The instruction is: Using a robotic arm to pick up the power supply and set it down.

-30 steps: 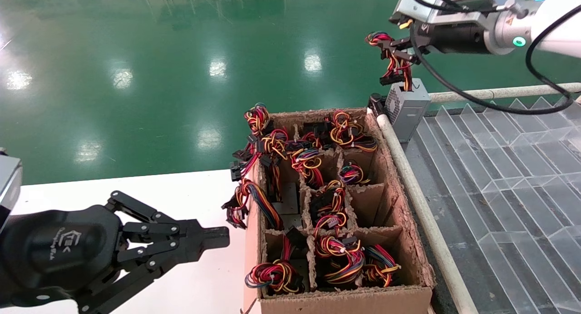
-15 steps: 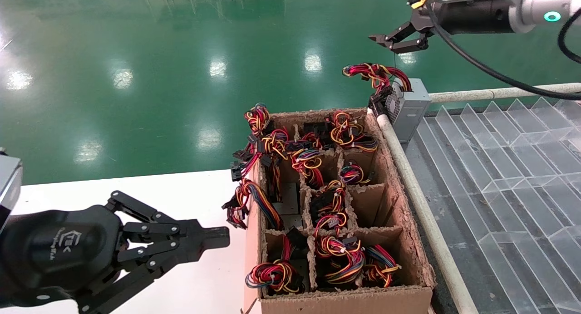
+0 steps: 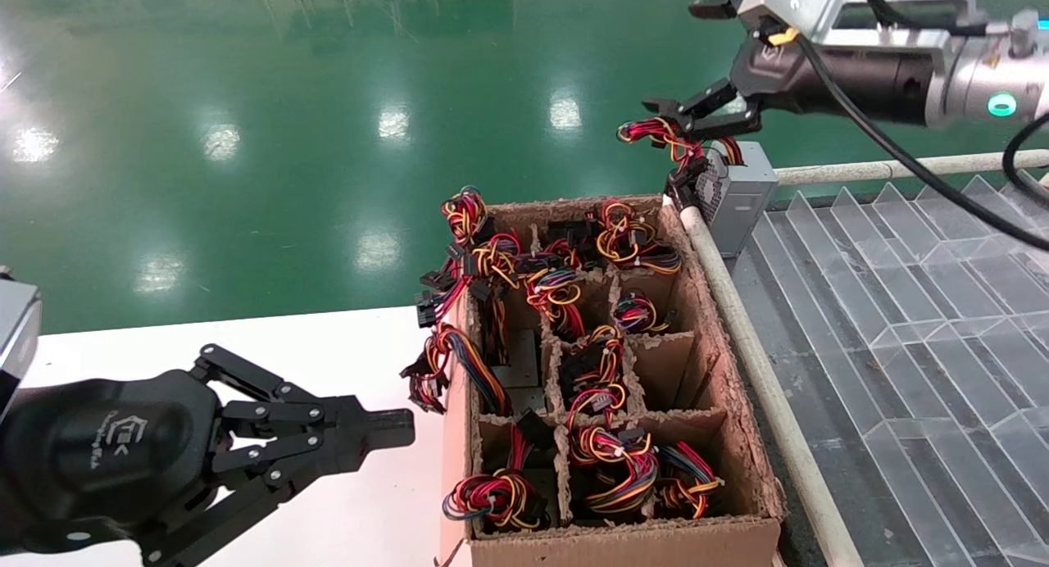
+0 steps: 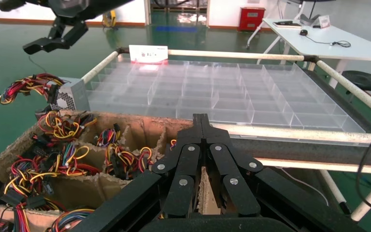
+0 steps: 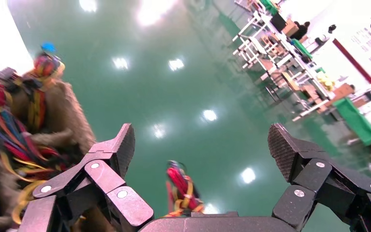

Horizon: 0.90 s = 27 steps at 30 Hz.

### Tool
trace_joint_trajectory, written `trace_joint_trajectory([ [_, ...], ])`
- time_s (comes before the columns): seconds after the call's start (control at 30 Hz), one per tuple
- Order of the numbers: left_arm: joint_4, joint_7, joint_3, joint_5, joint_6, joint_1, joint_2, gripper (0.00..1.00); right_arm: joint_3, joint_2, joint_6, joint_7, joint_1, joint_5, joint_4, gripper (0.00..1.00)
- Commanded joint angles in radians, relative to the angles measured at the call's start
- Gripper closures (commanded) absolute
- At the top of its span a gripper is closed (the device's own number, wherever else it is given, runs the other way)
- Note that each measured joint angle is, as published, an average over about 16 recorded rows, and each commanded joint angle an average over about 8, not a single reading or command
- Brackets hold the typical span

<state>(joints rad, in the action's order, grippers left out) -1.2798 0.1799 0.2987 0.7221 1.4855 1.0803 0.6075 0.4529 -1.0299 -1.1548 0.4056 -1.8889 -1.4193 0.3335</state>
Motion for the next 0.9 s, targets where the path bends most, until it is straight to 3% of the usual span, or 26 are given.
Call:
trace_joint_trajectory([
  [0.03,0.0,0.0,0.0,0.0,0.0,0.0,0.0,0.27,-0.008,0.018,-0.015,-0.026,0.036,0.03,0.042,0.0],
  [0.1,0.0,0.0,0.0,0.0,0.0,0.0,0.0,0.02,-0.015,0.036,-0.03,-0.052,0.071,0.06,0.083,0.0],
  [0.13,0.0,0.0,0.0,0.0,0.0,0.0,0.0,0.0,-0.019,0.046,-0.037,-0.065,0.089,0.075,0.104,0.0],
  [0.9,0.0,-0.001,0.001,-0.001,0.0,0.0,0.0,0.0,-0.106,0.256,-0.208,-0.363,0.498,0.421,0.581,0.0],
])
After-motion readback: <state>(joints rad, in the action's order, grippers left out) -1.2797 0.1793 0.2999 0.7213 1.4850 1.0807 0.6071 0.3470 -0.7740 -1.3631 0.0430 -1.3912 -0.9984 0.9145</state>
